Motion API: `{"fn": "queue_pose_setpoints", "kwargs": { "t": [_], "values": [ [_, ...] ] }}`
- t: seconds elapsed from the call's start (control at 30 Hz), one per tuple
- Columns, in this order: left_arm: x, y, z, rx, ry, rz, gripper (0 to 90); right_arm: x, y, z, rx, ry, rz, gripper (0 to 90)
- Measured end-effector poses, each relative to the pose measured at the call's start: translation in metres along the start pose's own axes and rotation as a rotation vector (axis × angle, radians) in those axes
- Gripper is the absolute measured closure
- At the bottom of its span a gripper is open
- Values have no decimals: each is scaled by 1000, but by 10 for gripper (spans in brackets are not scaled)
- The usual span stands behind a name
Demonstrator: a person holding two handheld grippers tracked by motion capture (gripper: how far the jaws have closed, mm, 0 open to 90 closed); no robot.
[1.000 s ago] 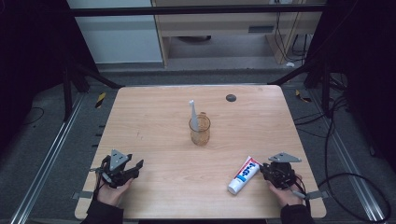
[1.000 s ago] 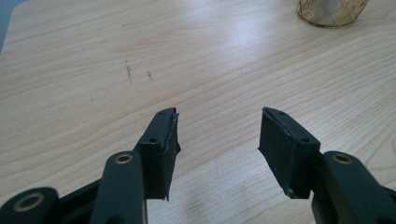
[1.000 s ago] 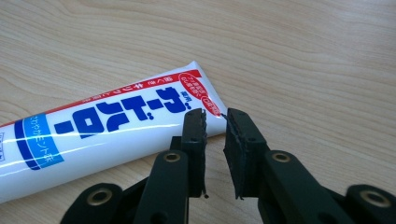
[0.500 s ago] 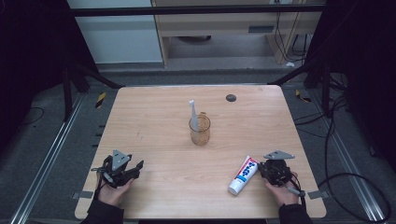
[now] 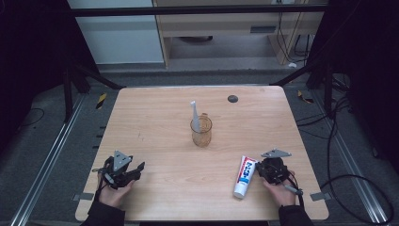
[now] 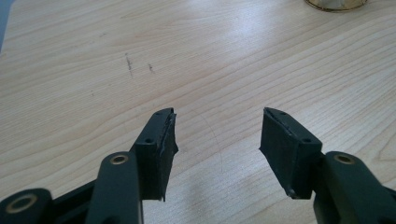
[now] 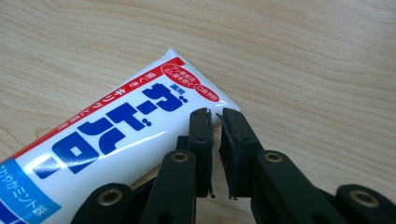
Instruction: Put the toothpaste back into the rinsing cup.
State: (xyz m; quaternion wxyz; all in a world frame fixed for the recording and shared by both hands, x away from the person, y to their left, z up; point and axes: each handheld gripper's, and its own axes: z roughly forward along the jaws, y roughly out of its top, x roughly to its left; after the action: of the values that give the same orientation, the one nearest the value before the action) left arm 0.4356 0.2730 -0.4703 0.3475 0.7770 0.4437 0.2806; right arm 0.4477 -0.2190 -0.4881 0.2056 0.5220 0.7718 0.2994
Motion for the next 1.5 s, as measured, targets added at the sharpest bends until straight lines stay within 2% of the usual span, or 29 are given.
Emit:
{"fn": "queue_pose_setpoints", "kwargs": {
  "t": [0.23,0.77,1.27,1.5],
  "values": [
    [1,-1,1,-4,1,-11,432,3,6,5,-2,24,4,814],
    [1,-1,2,3,2,-2,419,18,18,14,6,68,-19,788],
    [1,-2,3,6,-1,1,416,32,26,19,19,104,-54,795],
    [1,-2,3,4,1,0,418,33,26,19,22,115,-48,809]
  ]
}}
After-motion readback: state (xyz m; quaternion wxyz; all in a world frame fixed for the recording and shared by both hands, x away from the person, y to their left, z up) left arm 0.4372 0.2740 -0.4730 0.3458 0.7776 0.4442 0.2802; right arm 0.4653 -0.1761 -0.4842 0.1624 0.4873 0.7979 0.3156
